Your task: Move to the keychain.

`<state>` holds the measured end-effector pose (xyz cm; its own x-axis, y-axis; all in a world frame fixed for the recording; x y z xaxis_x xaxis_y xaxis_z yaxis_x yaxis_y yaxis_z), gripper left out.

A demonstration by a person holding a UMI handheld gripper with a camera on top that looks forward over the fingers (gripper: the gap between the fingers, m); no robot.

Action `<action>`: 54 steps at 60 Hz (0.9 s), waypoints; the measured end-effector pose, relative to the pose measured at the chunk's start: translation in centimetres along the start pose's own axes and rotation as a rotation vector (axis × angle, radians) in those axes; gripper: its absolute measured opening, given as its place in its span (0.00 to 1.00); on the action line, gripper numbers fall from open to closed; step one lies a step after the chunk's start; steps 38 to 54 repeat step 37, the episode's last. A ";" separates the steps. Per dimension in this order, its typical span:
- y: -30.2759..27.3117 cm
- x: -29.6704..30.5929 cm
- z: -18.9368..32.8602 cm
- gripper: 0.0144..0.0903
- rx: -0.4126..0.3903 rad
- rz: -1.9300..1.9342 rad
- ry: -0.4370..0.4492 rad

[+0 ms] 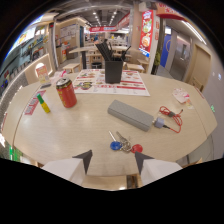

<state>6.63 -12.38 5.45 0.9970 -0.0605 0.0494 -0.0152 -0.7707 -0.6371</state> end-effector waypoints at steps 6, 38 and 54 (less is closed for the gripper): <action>-0.9 0.6 2.2 0.92 -0.004 -0.009 -0.014; -3.3 1.2 5.7 0.92 -0.009 -0.013 -0.031; -3.3 1.2 5.7 0.92 -0.009 -0.013 -0.031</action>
